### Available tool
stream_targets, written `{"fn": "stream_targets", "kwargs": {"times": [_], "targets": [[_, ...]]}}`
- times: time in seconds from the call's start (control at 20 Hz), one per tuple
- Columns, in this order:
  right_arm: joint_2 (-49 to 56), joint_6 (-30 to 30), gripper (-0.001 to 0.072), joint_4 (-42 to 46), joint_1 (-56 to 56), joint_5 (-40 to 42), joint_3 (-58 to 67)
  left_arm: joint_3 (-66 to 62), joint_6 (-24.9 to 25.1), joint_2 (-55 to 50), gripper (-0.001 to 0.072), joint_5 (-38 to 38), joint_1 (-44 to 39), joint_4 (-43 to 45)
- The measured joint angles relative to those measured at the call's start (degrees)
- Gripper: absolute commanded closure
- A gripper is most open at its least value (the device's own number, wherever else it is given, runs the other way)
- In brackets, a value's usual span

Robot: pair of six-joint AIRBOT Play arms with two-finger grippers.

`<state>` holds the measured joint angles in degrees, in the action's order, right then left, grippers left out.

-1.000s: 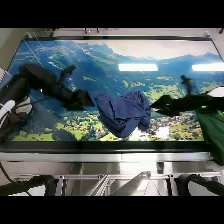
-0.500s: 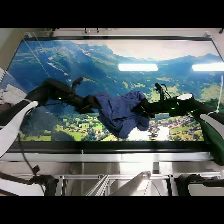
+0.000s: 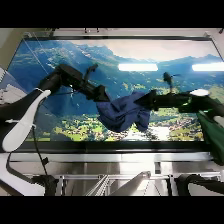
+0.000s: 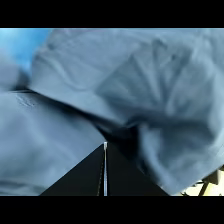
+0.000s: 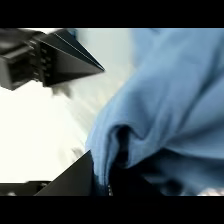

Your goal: Fold the shirts.

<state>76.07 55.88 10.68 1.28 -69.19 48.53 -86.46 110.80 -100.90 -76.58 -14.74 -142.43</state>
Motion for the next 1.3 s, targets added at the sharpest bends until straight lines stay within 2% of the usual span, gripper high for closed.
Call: {"fn": "stream_targets", "kwargs": {"times": [0.1,0.25,0.3,0.35,0.4,0.45,0.5,0.55,0.8,0.9,0.95,1.0,1.1,1.15,1.2,1.25,1.3], "targets": [[-4.1,1.1,0.0686,1.0,2.9,-1.6,0.0,0.5,-0.9,3.1,0.069,0.1,0.5,0.5],[-6.6,3.5,0.0686,7.1,4.1,-3.0,-0.6,4.7,-1.7,5.7,0.0686,2.0,0.1,0.9],[-6.7,4.2,0.0686,9.0,3.8,-3.0,-1.1,6.5,-1.9,5.8,0.0566,3.1,-0.2,1.0],[-6.7,4.5,0.0686,10.6,3.5,-2.8,-1.7,8.3,-2.0,5.7,0.0269,4.2,-0.6,1.2],[-6.6,4.7,0.0686,11.8,3.2,-2.3,-2.3,9.9,-2.2,5.3,0.0003,5.1,-0.9,1.2],[-6.4,5.0,0.0684,12.7,2.9,-1.7,-2.7,11.0,-2.4,4.7,0.0,5.9,-1.0,1.2],[-6.3,5.2,0.0656,13.6,2.7,-1.0,-3.0,11.9,-2.4,3.9,0.0001,6.5,-1.2,1.2],[-6.1,5.5,0.0537,14.0,2.6,-0.4,-3.3,12.5,-2.4,3.2,0.0002,6.8,-1.3,1.2],[-5.6,6.1,0.0525,15.3,2.4,1.2,-3.8,13.8,-2.4,0.5,0.0002,5.6,-0.5,1.4],[-5.2,6.1,0.0526,15.5,2.3,1.6,-3.8,13.9,-2.4,-0.1,0.0002,5.4,-0.1,1.4],[-4.8,6.3,0.057,15.5,2.3,1.8,-3.8,13.9,-2.4,-0.6,0.0002,5.5,-0.1,1.4],[-4.4,6.3,0.067,15.6,2.3,2.1,-3.8,13.8,-2.4,-1.4,0.0002,5.7,-0.1,1.4],[-3.7,6.5,0.0686,15.7,2.3,2.3,-3.8,12.8,-2.7,-3.8,0.0005,5.1,-0.5,1.2],[-3.4,6.5,0.0686,15.7,2.3,2.3,-3.8,11.7,-2.8,-5.0,0.0086,4.2,-0.9,0.9],[-3.2,6.5,0.0687,15.7,2.3,2.3,-3.8,10.4,-2.7,-6.2,0.0346,3.7,-1.4,0.7],[-3.1,6.5,0.0687,15.7,2.3,2.4,-3.8,8.7,-2.6,-7.5,0.0709,3.9,-2.0,1.3],[-3.0,6.5,0.0687,15.7,2.3,2.4,-3.8,7.0,-2.6,-8.3,0.0694,3.6,-2.6,1.3]]}}
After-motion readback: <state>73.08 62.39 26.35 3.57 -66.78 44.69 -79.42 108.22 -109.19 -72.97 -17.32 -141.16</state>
